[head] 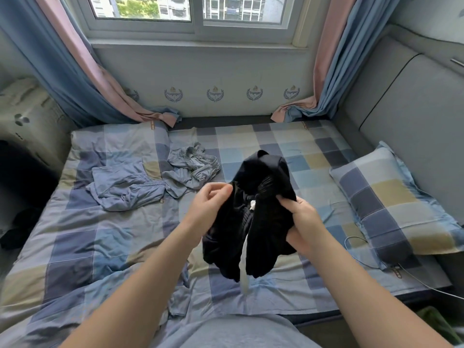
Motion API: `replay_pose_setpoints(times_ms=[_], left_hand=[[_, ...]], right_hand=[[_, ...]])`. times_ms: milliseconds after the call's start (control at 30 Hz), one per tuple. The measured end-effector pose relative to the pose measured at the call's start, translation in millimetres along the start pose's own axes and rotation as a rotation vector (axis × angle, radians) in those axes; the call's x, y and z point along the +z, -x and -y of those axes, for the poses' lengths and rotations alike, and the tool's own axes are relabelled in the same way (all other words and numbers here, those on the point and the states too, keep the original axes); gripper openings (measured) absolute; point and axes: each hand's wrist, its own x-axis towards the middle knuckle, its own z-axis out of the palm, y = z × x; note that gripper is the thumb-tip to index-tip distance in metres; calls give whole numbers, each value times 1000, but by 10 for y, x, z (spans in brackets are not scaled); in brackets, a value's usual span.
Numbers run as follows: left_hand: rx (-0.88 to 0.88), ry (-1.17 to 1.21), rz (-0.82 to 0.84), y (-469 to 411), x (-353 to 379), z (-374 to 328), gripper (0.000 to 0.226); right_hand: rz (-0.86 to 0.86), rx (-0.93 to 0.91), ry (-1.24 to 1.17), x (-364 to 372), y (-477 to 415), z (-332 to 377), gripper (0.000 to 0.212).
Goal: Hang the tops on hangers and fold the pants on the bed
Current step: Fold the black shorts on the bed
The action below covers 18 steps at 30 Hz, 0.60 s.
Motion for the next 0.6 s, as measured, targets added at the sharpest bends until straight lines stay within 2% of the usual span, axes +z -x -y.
replay_pose_setpoints(times_ms=[100, 233, 333, 400, 500, 600], left_hand=[[64, -129, 114, 73, -7, 193, 50], [118, -95, 271, 201, 97, 238, 31], [149, -174, 330, 220, 180, 263, 32], [157, -254, 318, 189, 200, 298, 26], [129, -236, 243, 148, 198, 306, 9], [69, -142, 47, 118, 114, 257, 10]], right_hand=[[44, 1, -86, 9, 46, 147, 31], [65, 37, -160, 60, 79, 244, 48], [76, 35, -167, 106, 133, 295, 35], [96, 13, -187, 114, 150, 323, 30], [86, -26, -204, 45, 114, 351, 32], [63, -65, -238, -149, 41, 385, 44]])
